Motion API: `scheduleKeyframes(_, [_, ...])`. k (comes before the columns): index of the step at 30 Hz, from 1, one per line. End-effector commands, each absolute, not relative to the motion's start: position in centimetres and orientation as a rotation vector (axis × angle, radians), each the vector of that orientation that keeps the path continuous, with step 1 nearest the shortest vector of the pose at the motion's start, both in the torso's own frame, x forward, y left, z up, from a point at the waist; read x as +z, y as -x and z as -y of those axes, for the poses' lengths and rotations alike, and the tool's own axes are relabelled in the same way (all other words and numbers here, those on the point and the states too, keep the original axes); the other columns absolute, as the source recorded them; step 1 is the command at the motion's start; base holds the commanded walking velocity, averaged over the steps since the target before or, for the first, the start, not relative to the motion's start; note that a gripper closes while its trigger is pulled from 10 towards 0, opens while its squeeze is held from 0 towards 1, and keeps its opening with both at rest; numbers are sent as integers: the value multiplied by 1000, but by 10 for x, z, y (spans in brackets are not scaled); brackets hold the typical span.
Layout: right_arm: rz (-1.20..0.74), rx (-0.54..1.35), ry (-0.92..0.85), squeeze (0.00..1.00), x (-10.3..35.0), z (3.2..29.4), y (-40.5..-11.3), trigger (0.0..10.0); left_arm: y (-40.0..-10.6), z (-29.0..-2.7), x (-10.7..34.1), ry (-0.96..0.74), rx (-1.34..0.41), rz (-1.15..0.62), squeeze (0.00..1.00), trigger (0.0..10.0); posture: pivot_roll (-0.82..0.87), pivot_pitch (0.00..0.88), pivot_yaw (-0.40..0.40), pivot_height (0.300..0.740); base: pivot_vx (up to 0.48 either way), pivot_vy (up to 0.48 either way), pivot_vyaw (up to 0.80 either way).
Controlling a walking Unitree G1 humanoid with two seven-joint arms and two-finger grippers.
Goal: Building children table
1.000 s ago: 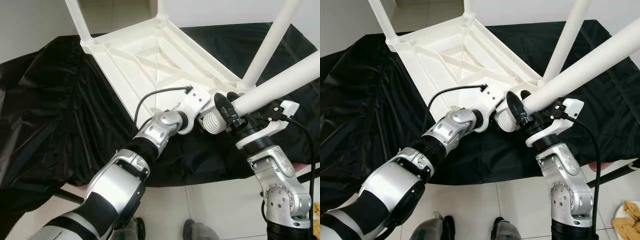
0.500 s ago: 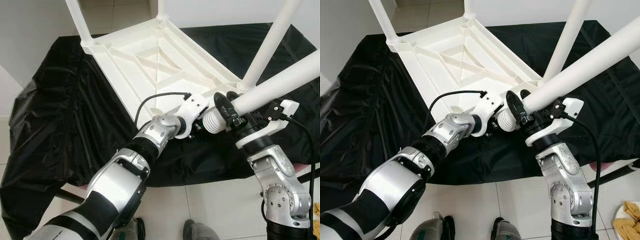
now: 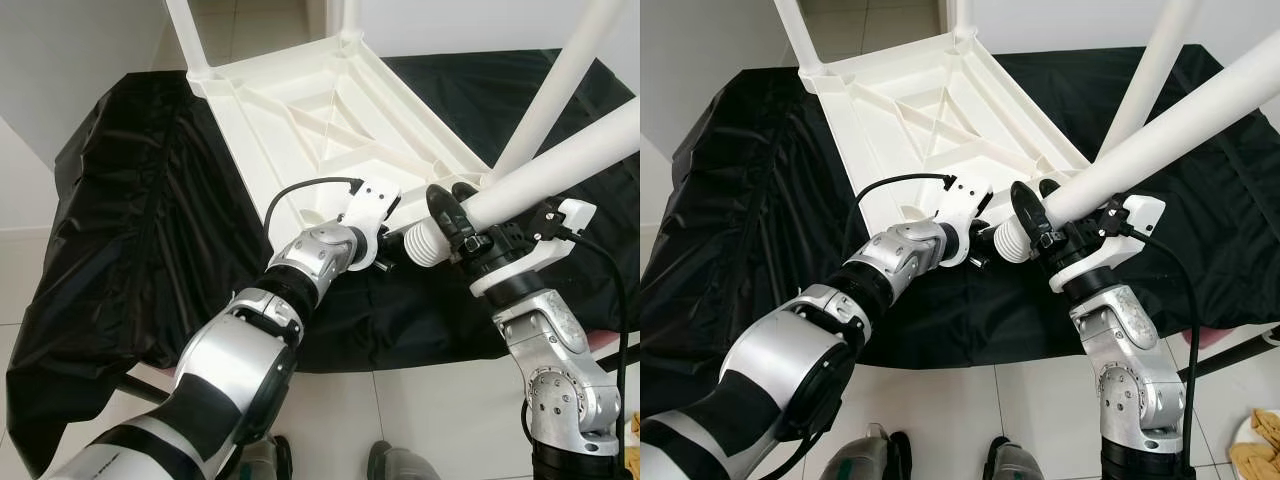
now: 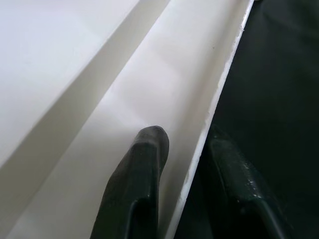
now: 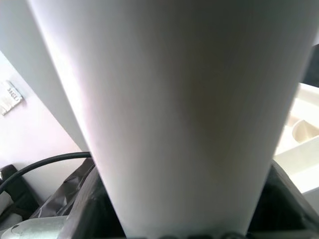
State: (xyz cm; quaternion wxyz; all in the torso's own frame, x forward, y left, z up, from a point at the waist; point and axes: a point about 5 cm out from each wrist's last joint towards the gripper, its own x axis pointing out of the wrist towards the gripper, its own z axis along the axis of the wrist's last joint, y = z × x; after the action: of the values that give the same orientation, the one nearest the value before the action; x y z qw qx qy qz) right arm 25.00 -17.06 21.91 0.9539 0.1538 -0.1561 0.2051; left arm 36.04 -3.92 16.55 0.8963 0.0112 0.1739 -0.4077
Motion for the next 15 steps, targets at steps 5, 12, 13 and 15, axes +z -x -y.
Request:
scheduleKeyframes(5, [324, 420, -330, 0, 221, 168, -250, 10000, -363, 46, 167, 103, -559, -374, 0, 0, -81, 142, 93, 740, 0, 0, 0])
scheduleKeyframes(12, [325, 419, -334, 0, 221, 167, -250, 10000, -373, 29, 172, 223, -331, -354, 0, 0, -80, 148, 87, 740, 0, 0, 0])
scheduleKeyframes(13, [325, 419, -334, 0, 221, 167, -250, 10000, -375, 26, 174, 236, -299, -341, 0, 0, -80, 148, 87, 740, 0, 0, 0])
scheduleKeyframes(15, [325, 421, -335, 0, 221, 167, -250, 10000, -378, 23, 178, 255, -259, -324, 0, 0, -79, 148, 86, 740, 0, 0, 0])
